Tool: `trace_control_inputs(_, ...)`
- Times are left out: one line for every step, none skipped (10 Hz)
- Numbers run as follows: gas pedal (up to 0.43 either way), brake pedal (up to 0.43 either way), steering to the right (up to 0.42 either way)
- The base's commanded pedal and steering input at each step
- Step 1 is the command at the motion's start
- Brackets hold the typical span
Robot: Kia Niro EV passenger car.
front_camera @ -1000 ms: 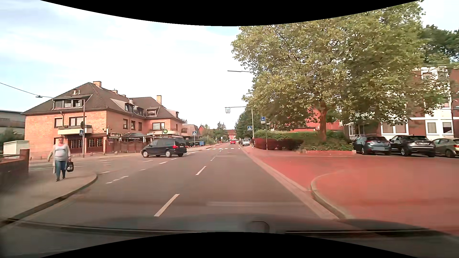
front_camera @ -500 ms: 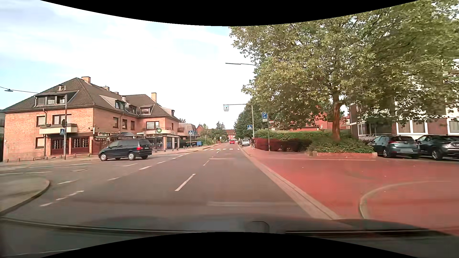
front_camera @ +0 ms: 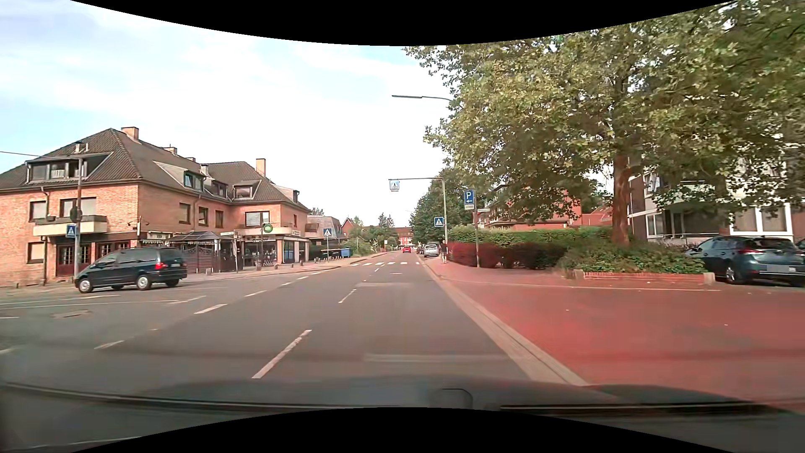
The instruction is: Follow the waypoints while adhering to traffic rules and regulations
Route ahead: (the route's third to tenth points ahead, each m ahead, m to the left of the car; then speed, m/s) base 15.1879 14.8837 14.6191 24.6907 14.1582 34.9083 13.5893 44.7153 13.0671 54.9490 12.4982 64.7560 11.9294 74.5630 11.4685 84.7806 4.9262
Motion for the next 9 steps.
trace_control_inputs(0.067,0.0,-0.022)
trace_control_inputs(0.067,0.0,-0.031)
trace_control_inputs(0.067,0.0,-0.041)
trace_control_inputs(0.067,0.0,-0.049)
trace_control_inputs(0.067,0.0,-0.056)
trace_control_inputs(0.067,0.0,-0.067)
trace_control_inputs(0.067,0.0,-0.083)
trace_control_inputs(0.067,0.0,-0.099)
trace_control_inputs(0.067,0.0,-0.114)
